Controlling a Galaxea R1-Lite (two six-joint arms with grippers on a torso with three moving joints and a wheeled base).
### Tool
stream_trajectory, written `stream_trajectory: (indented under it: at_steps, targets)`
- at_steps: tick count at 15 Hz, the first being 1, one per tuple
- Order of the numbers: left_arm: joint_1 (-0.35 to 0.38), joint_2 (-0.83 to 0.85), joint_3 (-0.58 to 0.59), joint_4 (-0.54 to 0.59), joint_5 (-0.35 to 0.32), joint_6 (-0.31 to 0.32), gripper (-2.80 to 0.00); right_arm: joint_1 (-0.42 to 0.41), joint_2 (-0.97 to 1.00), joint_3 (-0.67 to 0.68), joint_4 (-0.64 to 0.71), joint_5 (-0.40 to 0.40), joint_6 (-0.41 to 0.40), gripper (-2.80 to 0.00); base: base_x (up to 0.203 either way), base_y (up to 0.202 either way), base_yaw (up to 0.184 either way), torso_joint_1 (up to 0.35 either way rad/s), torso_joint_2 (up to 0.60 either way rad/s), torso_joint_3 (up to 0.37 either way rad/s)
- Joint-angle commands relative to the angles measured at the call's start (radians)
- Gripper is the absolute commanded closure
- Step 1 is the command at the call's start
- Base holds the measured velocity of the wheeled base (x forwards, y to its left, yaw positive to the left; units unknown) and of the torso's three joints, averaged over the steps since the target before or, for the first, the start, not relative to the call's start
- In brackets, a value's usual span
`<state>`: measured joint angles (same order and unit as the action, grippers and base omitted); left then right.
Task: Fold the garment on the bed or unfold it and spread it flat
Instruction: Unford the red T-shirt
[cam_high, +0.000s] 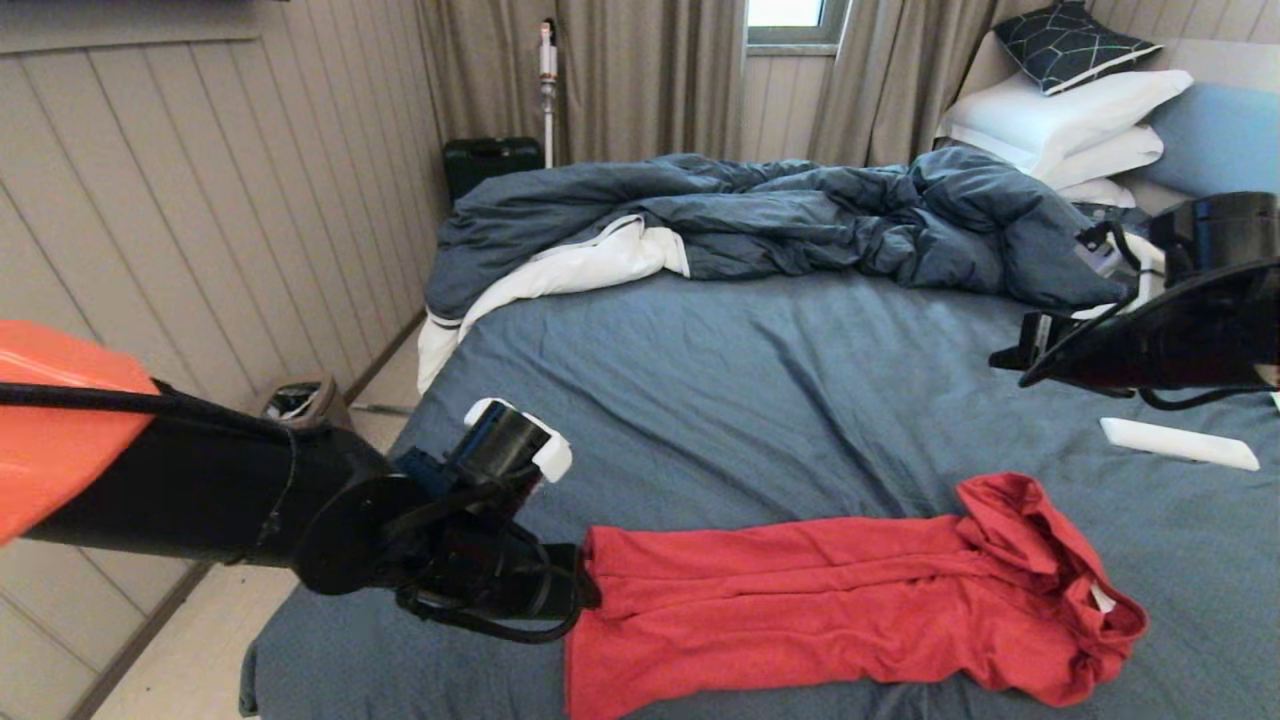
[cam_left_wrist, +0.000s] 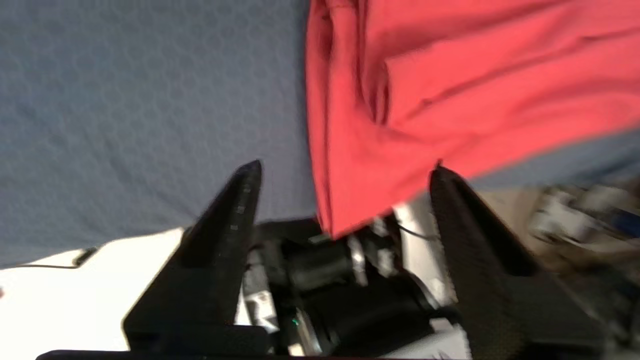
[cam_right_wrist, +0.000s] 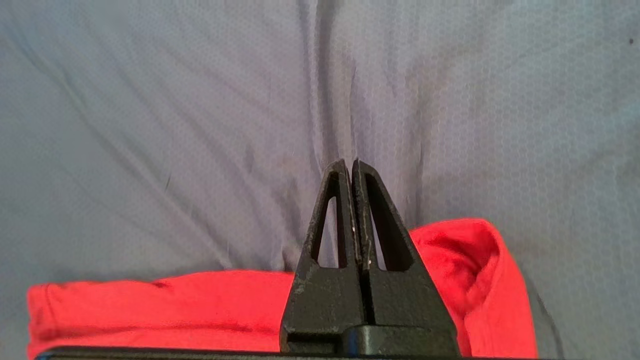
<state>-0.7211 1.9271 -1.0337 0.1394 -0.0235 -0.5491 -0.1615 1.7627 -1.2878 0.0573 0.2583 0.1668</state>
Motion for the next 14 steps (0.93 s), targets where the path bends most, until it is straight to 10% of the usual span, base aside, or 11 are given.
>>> stream_trajectory:
  at_steps: [1,14]
  targets:
    - [-0.040,0.071,-0.026,-0.001,0.063,-0.013,-2.80,0.000,0.027,-0.018,0.001,0.002,0.000,0.00,0.000,0.000,0.000,0.000,0.00,0.000]
    - [-0.113,0.230,-0.140,-0.007,0.152,-0.025,-2.80,-0.009,0.070,-0.028,-0.001,0.027,0.000,0.00,0.000,0.000,0.000,0.000,0.00,0.000]
